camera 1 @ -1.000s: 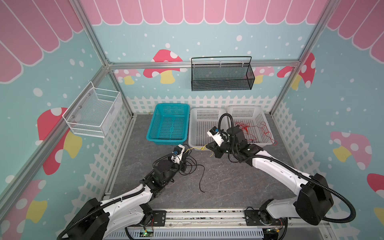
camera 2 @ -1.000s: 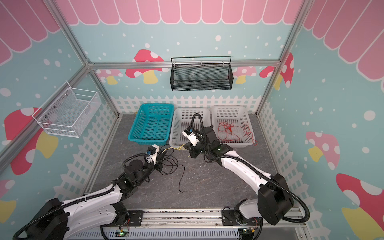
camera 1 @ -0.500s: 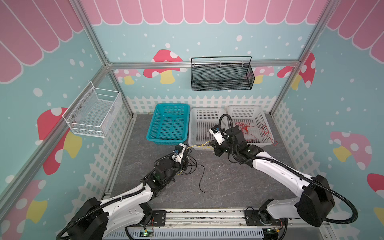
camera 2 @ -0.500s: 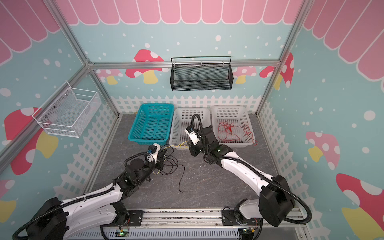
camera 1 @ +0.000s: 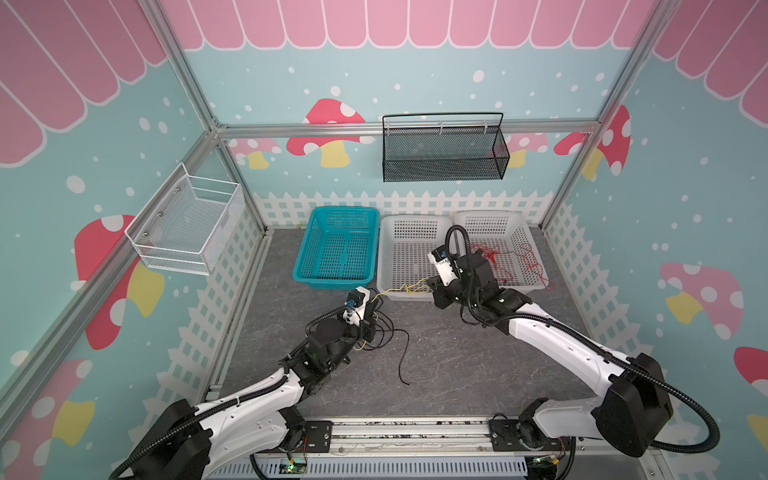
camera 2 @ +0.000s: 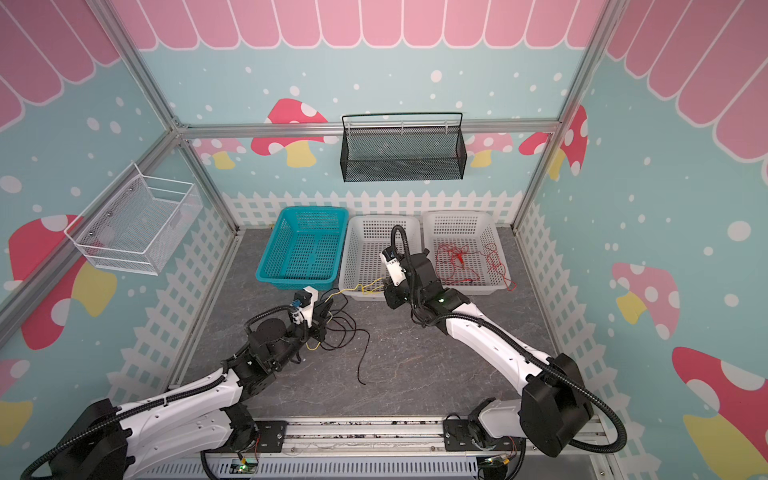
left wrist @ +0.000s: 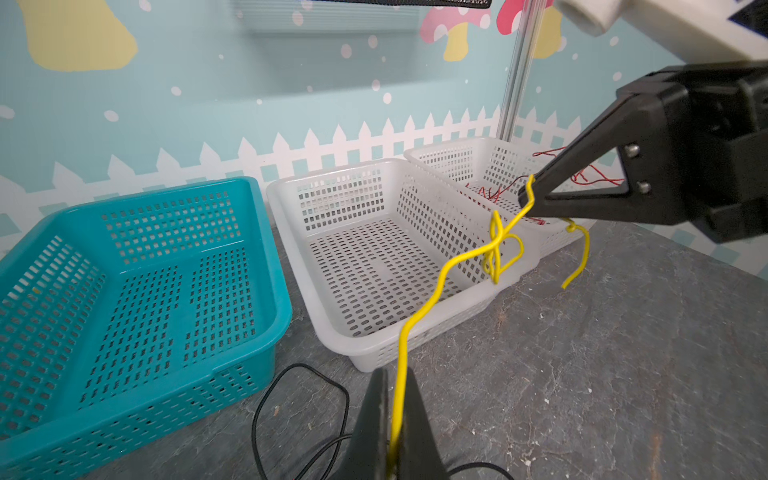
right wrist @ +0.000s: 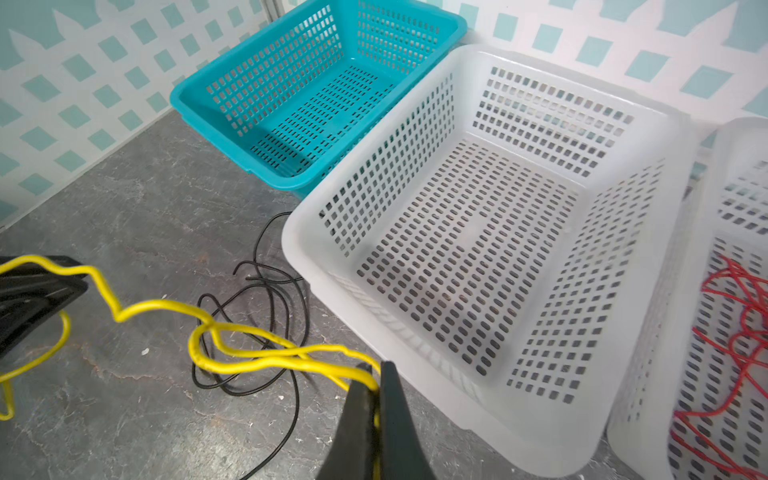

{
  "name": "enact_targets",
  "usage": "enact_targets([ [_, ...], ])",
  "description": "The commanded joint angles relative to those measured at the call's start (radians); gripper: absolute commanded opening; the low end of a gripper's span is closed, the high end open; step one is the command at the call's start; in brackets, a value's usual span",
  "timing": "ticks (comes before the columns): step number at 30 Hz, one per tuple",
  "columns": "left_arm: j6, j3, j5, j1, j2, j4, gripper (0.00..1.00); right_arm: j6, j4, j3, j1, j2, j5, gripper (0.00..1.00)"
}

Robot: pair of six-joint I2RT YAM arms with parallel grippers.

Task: Untangle the cables
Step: 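Lift the yellow wire with the right gripper over the nearer white basket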

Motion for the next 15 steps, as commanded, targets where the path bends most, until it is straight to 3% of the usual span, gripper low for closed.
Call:
enact_targets([
  [1, -0.034, -0.037, -0.152, 0.029, -0.043, -0.038, 0.0, 0.02, -0.033, -0.024, -0.086, -0.051, 0.209, 0.0],
  [6, -0.041, -0.048, -0.141, 0.035, -0.062, -0.032, 0.0, 0.021, -0.018, -0.033, -0.097, -0.068, 0.156, 0.0],
  [10, -0.048, -0.032, -0.078, 0.035, -0.042, -0.024, 0.01, 0.018, 0.042, -0.045, -0.097, -0.058, 0.012, 0.0],
  [15, -0.063, -0.012, -0.013, 0.035, 0.009, 0.019, 0.37, 0.055, 0.091, -0.028, -0.096, -0.018, -0.052, 0.0],
])
